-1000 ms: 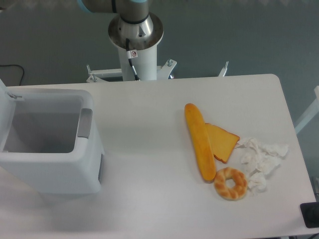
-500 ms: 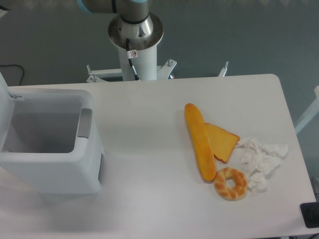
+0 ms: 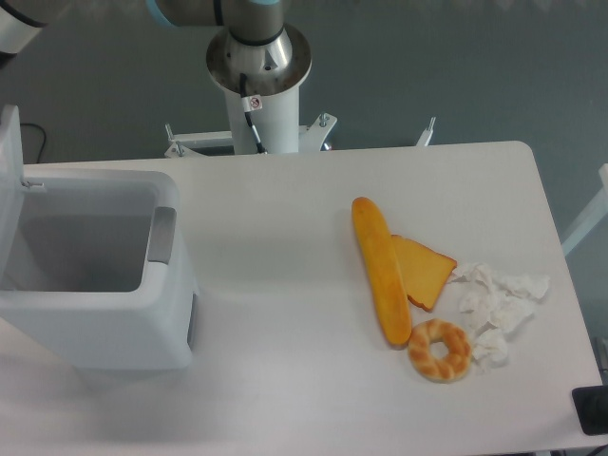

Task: Close the trash can
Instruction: 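Push the lid down over the trash can opening with the gripper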

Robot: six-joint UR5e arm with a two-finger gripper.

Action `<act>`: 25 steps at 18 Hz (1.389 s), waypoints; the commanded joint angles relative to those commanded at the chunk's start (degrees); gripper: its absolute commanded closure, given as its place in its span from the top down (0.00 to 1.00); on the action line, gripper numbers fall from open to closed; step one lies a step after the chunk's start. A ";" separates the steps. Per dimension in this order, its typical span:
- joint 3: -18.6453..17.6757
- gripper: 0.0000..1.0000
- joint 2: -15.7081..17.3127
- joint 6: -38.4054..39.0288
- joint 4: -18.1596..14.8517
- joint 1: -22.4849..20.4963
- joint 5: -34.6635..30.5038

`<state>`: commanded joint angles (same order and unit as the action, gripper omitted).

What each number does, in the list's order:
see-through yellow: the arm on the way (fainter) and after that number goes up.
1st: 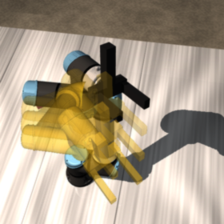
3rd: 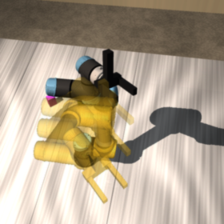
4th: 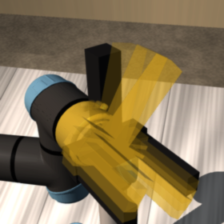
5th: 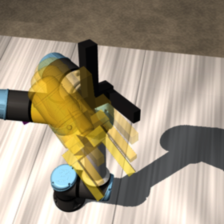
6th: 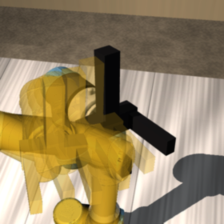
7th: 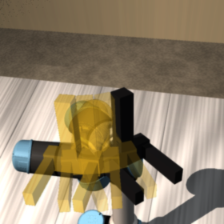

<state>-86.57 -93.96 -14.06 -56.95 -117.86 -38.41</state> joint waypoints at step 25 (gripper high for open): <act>-2.11 1.00 -0.44 -5.63 0.09 -3.96 -6.86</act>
<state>-88.68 -94.39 -19.69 -56.87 -121.82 -45.26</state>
